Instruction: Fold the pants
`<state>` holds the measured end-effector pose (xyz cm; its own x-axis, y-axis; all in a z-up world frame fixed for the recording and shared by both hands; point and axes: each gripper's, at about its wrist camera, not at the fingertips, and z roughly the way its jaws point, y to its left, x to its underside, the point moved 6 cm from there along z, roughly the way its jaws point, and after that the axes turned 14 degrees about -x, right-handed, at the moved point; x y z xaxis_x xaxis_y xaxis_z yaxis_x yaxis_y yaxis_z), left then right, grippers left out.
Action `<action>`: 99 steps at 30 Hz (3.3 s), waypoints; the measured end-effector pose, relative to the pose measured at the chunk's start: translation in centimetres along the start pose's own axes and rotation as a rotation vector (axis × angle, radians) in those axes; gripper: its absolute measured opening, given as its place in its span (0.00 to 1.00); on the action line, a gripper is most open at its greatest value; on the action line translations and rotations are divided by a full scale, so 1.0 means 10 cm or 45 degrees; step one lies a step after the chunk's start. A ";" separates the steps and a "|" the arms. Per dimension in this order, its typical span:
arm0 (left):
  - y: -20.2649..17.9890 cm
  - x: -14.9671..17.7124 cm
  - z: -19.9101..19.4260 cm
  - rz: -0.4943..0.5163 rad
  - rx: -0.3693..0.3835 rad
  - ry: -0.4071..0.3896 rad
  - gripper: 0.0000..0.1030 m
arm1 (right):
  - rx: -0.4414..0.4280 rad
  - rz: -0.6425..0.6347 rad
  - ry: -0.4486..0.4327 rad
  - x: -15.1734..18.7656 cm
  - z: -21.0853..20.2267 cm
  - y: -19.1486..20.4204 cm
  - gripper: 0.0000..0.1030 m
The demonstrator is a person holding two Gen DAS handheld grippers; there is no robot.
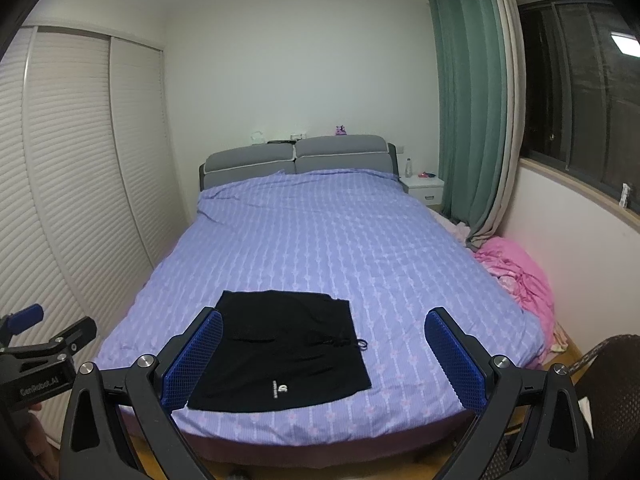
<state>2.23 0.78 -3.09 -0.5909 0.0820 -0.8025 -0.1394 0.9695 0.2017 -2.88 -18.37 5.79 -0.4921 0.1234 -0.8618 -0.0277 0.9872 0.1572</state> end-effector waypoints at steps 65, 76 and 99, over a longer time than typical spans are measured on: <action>-0.09 0.03 -0.10 0.017 -0.038 -0.043 1.00 | -0.026 0.034 -0.036 0.04 -0.10 -0.10 0.99; -0.19 0.03 -0.07 0.030 -0.056 -0.017 1.00 | -0.027 0.038 -0.032 -0.04 -0.09 -0.18 0.99; -1.10 -0.83 2.07 0.286 0.060 -0.119 1.00 | 0.090 0.003 0.131 -0.32 1.75 -0.58 0.99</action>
<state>25.14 -5.81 -10.33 -0.5265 0.3153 -0.7896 0.0258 0.9342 0.3558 14.12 -22.72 -0.80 -0.5788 0.1186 -0.8068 0.0336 0.9920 0.1217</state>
